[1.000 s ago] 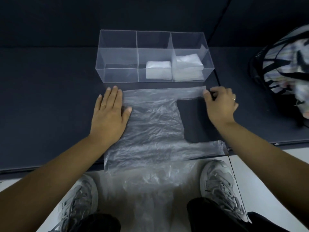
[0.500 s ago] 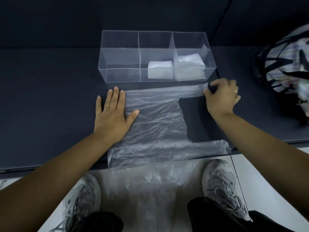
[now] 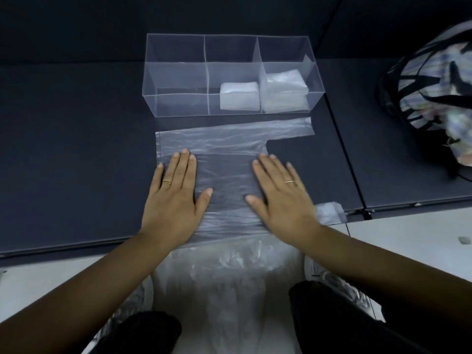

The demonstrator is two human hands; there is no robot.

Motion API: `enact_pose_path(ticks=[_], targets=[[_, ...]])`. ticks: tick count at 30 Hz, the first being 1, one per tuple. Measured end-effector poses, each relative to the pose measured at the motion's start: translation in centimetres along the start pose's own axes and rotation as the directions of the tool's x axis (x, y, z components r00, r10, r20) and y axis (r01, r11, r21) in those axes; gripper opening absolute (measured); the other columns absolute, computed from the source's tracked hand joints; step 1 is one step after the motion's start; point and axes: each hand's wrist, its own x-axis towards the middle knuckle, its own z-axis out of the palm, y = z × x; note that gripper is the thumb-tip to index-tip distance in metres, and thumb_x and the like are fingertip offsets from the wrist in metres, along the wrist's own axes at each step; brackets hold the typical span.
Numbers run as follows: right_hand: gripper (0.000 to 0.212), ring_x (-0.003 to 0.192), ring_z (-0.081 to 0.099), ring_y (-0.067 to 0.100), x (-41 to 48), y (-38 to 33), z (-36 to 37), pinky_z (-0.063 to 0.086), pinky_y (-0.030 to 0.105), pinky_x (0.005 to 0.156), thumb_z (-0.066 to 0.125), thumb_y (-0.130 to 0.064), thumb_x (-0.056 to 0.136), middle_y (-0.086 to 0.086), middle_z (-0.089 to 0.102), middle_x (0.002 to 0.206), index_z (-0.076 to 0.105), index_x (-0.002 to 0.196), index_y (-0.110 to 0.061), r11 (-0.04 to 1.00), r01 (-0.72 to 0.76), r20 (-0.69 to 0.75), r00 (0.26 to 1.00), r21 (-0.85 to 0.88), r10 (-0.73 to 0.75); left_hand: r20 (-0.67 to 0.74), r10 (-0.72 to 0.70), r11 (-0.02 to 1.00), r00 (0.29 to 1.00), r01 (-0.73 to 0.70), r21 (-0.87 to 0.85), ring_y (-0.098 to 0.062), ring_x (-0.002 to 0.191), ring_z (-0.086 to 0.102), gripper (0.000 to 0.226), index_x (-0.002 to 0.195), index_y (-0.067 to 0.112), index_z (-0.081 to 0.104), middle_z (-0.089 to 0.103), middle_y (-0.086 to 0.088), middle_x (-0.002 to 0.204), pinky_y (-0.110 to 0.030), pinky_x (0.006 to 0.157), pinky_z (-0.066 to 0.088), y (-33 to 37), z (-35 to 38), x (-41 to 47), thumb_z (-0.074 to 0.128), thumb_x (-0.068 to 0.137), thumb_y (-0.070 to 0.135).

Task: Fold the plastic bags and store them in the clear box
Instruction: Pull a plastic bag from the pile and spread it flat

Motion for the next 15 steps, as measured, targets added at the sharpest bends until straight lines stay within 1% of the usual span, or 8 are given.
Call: enact_pose_path(ticks=[2, 6, 8, 9, 10, 12, 14, 15], targets=[[0.073, 0.149, 0.004, 0.017, -1.5, 3.2, -0.4, 0.002, 0.039, 0.121, 0.015, -0.060, 0.095, 0.002, 0.009, 0.161, 0.014, 0.153, -0.017, 0.994, -0.096, -0.007, 0.995, -0.046, 0.096, 0.009, 0.003, 1.000, 1.000, -0.003, -0.006, -0.010, 0.145, -0.015, 0.079, 0.153, 0.010, -0.003, -0.008, -0.003, 0.161, -0.033, 0.118, -0.014, -0.1, 0.0, 0.0, -0.002, 0.090, 0.060], [0.076, 0.147, 0.016, 0.025, -3.7, 8.0, -1.5, 0.007, 0.042, 0.120, 0.016, -0.056, 0.091, 0.010, 0.022, 0.158, 0.027, 0.150, -0.010, 0.959, -0.283, -0.116, 0.952, 0.012, 0.283, 0.028, 0.020, 1.000, 0.999, -0.020, -0.010, -0.012, 0.146, -0.015, 0.082, 0.152, 0.012, -0.004, -0.008, -0.003, 0.160, -0.035, 0.118, -0.014, -0.6, -0.5, -0.4, -0.006, 0.088, 0.062], [0.076, 0.146, 0.018, 0.030, -4.2, 8.8, -2.0, 0.009, 0.046, 0.120, 0.017, -0.053, 0.091, 0.015, 0.024, 0.157, 0.028, 0.149, -0.005, 0.937, -0.344, -0.156, 0.924, 0.053, 0.348, -0.027, 0.057, 0.995, 0.998, -0.059, -0.075, -0.016, 0.148, -0.005, 0.081, 0.153, 0.010, 0.007, 0.002, -0.005, 0.161, -0.037, 0.119, -0.008, -1.2, -1.1, -1.1, 0.000, 0.092, 0.062], [0.075, 0.145, 0.019, 0.032, -4.3, 8.7, -2.2, 0.010, 0.048, 0.119, 0.018, -0.052, 0.092, 0.018, 0.025, 0.156, 0.029, 0.148, -0.003, 0.933, -0.354, -0.174, 0.916, 0.069, 0.360, -0.062, 0.109, 0.987, 0.992, -0.116, -0.111, -0.019, 0.148, 0.002, 0.079, 0.152, 0.008, 0.015, 0.009, -0.007, 0.160, -0.040, 0.120, -0.002, -1.7, -1.3, -1.8, 0.005, 0.094, 0.061], [0.074, 0.144, 0.020, 0.033, -4.3, 8.2, -2.4, 0.012, 0.049, 0.119, 0.020, -0.051, 0.093, 0.020, 0.026, 0.155, 0.030, 0.147, -0.001, 0.938, -0.334, -0.196, 0.918, 0.088, 0.345, -0.077, 0.185, 0.973, 0.980, -0.193, -0.126, -0.021, 0.148, 0.009, 0.078, 0.150, 0.007, 0.023, 0.015, -0.008, 0.159, -0.043, 0.120, 0.004, -2.2, -1.3, -2.8, 0.012, 0.096, 0.062], [0.072, 0.143, 0.023, 0.032, -4.0, 6.0, -2.9, 0.016, 0.047, 0.118, 0.029, -0.052, 0.094, 0.018, 0.029, 0.153, 0.034, 0.145, -0.002, 0.967, -0.188, -0.216, 0.951, 0.172, 0.223, -0.055, 0.363, 0.927, 0.930, -0.367, -0.074, -0.023, 0.146, 0.020, 0.079, 0.148, 0.007, 0.031, 0.025, -0.009, 0.157, -0.047, 0.118, 0.013, -3.2, -1.1, -5.0, 0.028, 0.094, 0.064], [0.074, 0.142, 0.023, 0.023, -3.4, 2.6, -3.1, 0.019, 0.039, 0.116, 0.039, -0.058, 0.090, 0.010, 0.028, 0.155, 0.034, 0.146, -0.010, 0.955, 0.061, -0.134, 0.991, 0.292, -0.022, -0.008, 0.474, 0.880, 0.881, -0.474, 0.023, -0.024, 0.142, 0.031, 0.070, 0.145, 0.008, 0.037, 0.033, -0.008, 0.153, -0.048, 0.115, 0.022, -4.2, -0.7, -6.8, 0.041, 0.094, 0.056], [0.077, 0.142, 0.023, 0.020, -3.1, 0.7, -3.0, 0.019, 0.036, 0.115, 0.044, -0.062, 0.087, 0.005, 0.027, 0.156, 0.033, 0.147, -0.014, 0.929, 0.191, -0.071, 0.981, 0.317, -0.178, -0.022, 0.496, 0.867, 0.868, -0.495, 0.056, -0.025, 0.139, 0.036, 0.060, 0.143, 0.009, 0.041, 0.038, -0.007, 0.150, -0.048, 0.112, 0.026, -4.5, -0.5, -7.3, 0.046, 0.094, 0.044]])
